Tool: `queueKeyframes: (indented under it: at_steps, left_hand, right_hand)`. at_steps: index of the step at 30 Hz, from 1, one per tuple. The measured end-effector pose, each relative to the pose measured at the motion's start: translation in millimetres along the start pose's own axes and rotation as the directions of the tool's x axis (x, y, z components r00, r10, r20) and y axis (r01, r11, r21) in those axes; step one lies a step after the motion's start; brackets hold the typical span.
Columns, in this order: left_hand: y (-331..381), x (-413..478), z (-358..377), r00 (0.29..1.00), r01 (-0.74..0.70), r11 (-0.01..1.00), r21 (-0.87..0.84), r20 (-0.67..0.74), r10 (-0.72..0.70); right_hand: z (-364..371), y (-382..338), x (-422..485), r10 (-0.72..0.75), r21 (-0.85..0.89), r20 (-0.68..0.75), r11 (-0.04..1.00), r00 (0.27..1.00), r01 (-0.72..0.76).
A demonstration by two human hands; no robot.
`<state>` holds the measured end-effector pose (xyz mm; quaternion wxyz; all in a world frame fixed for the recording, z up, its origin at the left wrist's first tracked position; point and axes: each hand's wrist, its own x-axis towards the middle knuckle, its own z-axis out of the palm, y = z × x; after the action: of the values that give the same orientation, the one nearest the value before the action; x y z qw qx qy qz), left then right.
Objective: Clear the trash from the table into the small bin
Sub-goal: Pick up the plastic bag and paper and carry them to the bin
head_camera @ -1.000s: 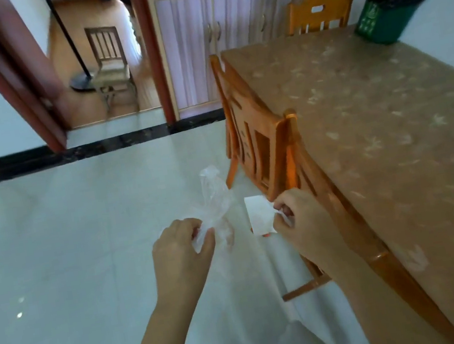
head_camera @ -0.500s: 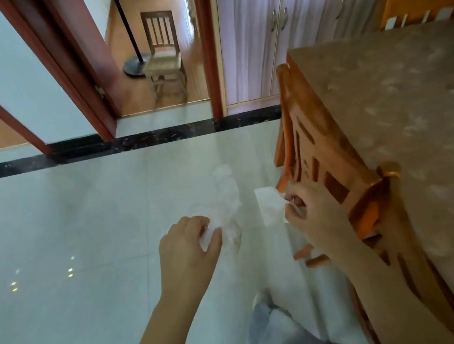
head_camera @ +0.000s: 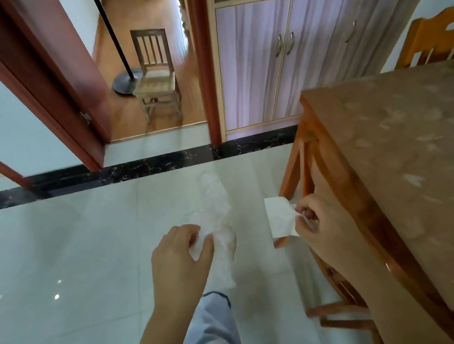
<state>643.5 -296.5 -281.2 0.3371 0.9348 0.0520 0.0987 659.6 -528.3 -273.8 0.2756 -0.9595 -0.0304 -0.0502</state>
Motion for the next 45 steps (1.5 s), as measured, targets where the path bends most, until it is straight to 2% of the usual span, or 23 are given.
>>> queueKeyframes:
  at_steps: [3, 6, 10, 15, 19, 26, 33, 37, 41, 45]
  left_hand:
    - [-15.4, 64.3, 8.6, 1.000, 0.000, 1.000, -0.030, 0.006, 0.001]
    - [-34.1, 136.4, 7.0, 0.999, -0.030, 0.999, -0.030, 0.023, 0.031]
    - [-44.2, 233.2, -1.4, 0.991, -0.112, 0.993, -0.027, 0.077, 0.114]
    - [-41.0, 336.0, 13.1, 0.978, -0.189, 0.981, -0.035, 0.078, 0.191]
    - [-32.1, 389.1, 42.7, 0.976, -0.182, 0.979, -0.093, 0.105, 0.191]
    - [25.2, 510.9, 121.9, 0.922, -0.339, 0.936, -0.091, 0.167, 0.350]
    - [112.1, 622.6, 185.2, 0.836, -0.500, 0.859, -0.112, 0.199, 0.512]
    - [149.9, 661.2, 226.6, 0.800, -0.511, 0.841, -0.176, 0.260, 0.541]
    - [189.5, 701.9, 281.4, 0.701, -0.565, 0.780, -0.271, 0.341, 0.626]
    - [235.1, 749.9, 339.7, 0.574, -0.637, 0.678, -0.366, 0.361, 0.735]
  right_hand:
    - [15.1, -5.3, 58.8, 0.017, -0.079, 0.026, 0.997, 1.000, -0.015]
    - [31.3, -30.2, 130.1, 0.038, -0.046, 0.042, 0.998, 0.998, -0.036]
    - [39.1, -71.2, 225.0, 0.073, 0.006, -0.009, 0.997, 0.997, -0.073]
    - [48.6, -81.4, 307.4, 0.129, 0.017, -0.008, 0.992, 0.992, -0.129]
    - [48.1, -56.4, 356.4, 0.212, 0.019, -0.033, 0.977, 0.977, -0.212]
    - [34.3, 24.8, 465.6, 0.304, 0.059, -0.184, 0.953, 0.935, -0.299]
    - [-15.5, 105.5, 559.4, 0.348, 0.092, -0.330, 0.937, 0.877, -0.337]
    - [-31.9, 142.9, 585.4, 0.437, 0.098, -0.378, 0.896, 0.816, -0.434]
    - [-42.3, 186.8, 595.0, 0.545, 0.120, -0.421, 0.826, 0.725, -0.551]
    - [-53.5, 226.4, 619.0, 0.654, 0.164, -0.478, 0.722, 0.587, -0.672]
